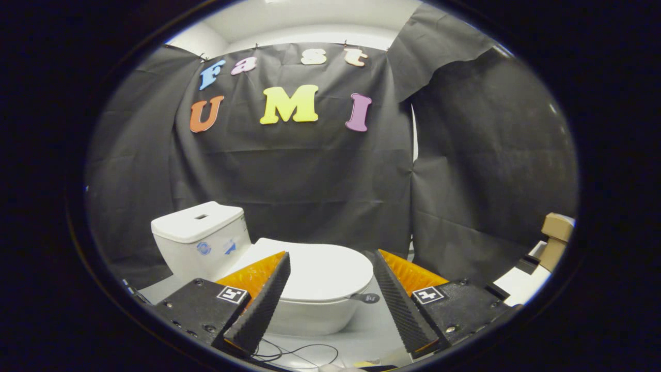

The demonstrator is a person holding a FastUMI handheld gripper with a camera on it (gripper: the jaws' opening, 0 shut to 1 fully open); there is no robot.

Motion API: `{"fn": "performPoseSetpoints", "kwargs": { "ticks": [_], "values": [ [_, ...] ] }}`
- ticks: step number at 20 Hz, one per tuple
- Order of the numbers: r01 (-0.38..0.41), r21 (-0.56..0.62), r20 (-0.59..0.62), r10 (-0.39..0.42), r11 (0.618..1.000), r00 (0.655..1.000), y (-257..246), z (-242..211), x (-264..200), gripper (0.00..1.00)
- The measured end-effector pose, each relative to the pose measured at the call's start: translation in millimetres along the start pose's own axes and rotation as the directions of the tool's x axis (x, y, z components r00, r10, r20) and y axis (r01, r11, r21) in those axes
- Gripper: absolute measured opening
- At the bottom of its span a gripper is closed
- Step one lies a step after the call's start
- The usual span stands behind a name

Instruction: Open the toilet lid.

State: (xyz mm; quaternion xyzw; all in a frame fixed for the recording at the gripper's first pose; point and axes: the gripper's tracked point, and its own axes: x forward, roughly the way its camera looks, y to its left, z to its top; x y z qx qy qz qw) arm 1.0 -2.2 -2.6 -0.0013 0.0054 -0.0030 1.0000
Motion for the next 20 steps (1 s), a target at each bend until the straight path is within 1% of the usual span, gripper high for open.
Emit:
{"fn": "performPoseSetpoints", "kwargs": {
  "ticks": [8,12,15,17,20],
  "values": [
    [-0.006,-0.002,-0.008,0.006,1.0,1.0,0.2,-4.6,3.4,1.0],
    [0.004,0.001,-0.015,-0.004,1.0,1.0,-10.9,-4.8,11.4,1.0],
    [0.021,0.012,-0.026,-0.021,1.0,0.999,-26.1,-5.8,27.6,1.0],
    [0.009,0.028,-0.037,-0.008,1.0,0.999,-33.5,-5.2,41.5,1.0],
    [-0.042,0.057,-0.064,0.046,0.998,0.997,-39.9,-7.5,68.6,1.0]
  ]
}}
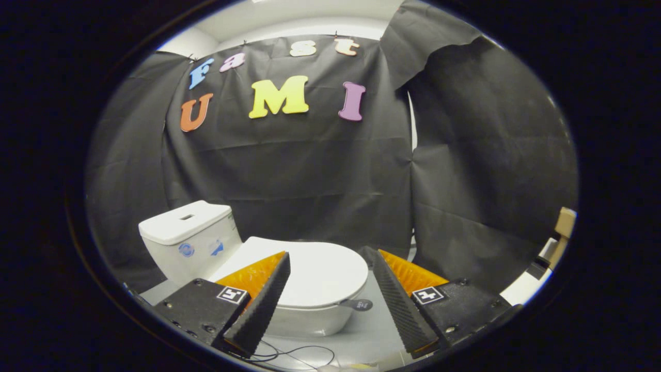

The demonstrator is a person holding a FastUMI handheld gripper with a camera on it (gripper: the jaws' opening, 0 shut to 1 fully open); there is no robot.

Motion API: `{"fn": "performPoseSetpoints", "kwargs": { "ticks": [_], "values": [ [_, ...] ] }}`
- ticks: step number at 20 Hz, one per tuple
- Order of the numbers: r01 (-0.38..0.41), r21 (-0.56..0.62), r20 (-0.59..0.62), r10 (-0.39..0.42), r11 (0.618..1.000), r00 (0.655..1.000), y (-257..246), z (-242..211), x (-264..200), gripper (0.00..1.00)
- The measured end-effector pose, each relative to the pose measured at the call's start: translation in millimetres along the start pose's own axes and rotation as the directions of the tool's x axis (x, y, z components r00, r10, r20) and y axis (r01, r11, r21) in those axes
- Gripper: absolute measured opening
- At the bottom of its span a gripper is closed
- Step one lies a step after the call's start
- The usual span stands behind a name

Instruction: Open the toilet lid.

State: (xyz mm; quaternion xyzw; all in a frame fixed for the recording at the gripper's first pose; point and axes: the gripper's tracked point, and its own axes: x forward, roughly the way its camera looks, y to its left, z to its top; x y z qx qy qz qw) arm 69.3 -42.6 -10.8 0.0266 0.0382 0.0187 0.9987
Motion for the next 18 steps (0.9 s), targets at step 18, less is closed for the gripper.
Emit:
{"fn": "performPoseSetpoints", "kwargs": {
  "ticks": [18],
  "values": [
    [0.016,0.471,-0.295,0.141,0.882,0.945,-91.3,-136.1,144.2,0.99]
  ]
}}
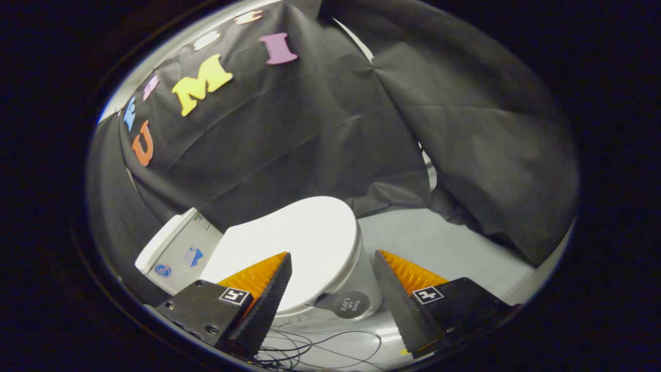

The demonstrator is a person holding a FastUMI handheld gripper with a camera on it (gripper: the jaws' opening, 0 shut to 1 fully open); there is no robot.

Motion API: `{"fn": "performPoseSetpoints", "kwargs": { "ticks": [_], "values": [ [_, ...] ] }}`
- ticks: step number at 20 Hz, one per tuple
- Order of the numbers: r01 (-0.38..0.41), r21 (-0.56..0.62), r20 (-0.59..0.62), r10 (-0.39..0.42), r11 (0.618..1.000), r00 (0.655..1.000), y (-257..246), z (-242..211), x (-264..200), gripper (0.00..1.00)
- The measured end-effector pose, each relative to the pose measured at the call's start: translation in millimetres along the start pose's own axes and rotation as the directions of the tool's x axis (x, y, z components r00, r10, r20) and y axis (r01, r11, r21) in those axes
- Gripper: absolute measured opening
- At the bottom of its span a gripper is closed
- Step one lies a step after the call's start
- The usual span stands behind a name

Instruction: Open the toilet lid.

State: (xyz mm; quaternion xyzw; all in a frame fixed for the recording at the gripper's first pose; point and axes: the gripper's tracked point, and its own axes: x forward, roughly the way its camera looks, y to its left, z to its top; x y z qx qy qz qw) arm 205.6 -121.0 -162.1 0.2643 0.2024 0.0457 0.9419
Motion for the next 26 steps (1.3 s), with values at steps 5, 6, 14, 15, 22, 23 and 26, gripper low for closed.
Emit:
{"fn": "performPoseSetpoints", "kwargs": {
  "ticks": [5,6,14,15,22,23,26],
  "values": [
    [-0.044,0.223,-0.087,0.065,0.974,0.994,-16.3,-31.1,13.8,0.99],
    [-0.044,0.254,-0.096,0.07,0.966,0.993,-20.4,-36.2,16.6,0.99],
    [-0.111,0.452,-0.188,0.216,0.885,0.958,-7.7,-72.5,24.1,0.8],
    [-0.124,0.479,-0.176,0.234,0.869,0.956,-5.7,-71.9,24.0,0.74],
    [-0.14,0.579,-0.114,0.25,0.803,0.962,-16.5,-55.4,20.9,0.35],
    [-0.148,0.603,-0.106,0.263,0.783,0.959,-17.4,-55.8,18.9,0.28],
    [-0.167,0.642,-0.098,0.296,0.749,0.95,-14.7,-56.8,20.1,0.21]
  ]
}}
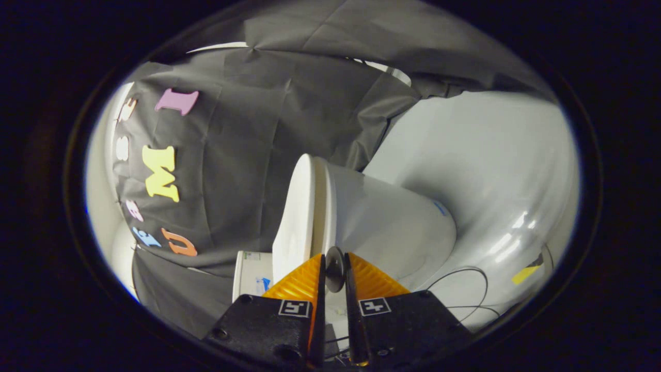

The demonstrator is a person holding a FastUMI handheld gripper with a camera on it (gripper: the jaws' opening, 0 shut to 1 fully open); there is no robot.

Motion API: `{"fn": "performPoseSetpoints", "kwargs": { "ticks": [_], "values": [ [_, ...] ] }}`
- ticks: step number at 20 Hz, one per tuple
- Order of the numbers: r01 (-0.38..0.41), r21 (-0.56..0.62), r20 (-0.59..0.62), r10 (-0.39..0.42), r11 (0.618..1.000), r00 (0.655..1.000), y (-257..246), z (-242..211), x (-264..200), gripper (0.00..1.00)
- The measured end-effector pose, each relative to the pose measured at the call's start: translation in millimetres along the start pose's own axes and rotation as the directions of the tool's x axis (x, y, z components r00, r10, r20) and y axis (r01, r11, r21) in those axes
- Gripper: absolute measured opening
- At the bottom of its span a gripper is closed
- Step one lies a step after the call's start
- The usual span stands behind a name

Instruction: Open the toilet lid.

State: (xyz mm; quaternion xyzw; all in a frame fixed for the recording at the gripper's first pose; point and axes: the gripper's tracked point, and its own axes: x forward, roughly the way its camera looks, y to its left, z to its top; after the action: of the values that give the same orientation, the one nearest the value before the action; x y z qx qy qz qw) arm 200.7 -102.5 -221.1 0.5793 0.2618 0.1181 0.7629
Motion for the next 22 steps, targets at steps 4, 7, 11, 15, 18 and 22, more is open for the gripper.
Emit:
{"fn": "performPoseSetpoints", "kwargs": {
  "ticks": [4,7,11,15,18,22],
  "values": [
    [-0.012,0.016,-0.014,0.013,1.0,1.0,-0.4,-0.4,0.5,0.15],
    [-0.022,0.022,-0.024,0.022,1.0,0.999,5.4,-0.4,2.5,0.11],
    [-0.028,0.004,-0.034,0.029,1.0,0.999,8.8,0.6,-1.0,0.05],
    [0.019,-0.041,-0.034,-0.021,0.999,0.999,11.5,0.6,-0.5,0.04],
    [0.072,-0.082,-0.022,-0.074,0.994,0.997,15.2,1.3,-1.5,0.04],
    [0.104,-0.102,-0.007,-0.105,0.989,0.994,27.7,1.5,-2.3,0.04]
  ]
}}
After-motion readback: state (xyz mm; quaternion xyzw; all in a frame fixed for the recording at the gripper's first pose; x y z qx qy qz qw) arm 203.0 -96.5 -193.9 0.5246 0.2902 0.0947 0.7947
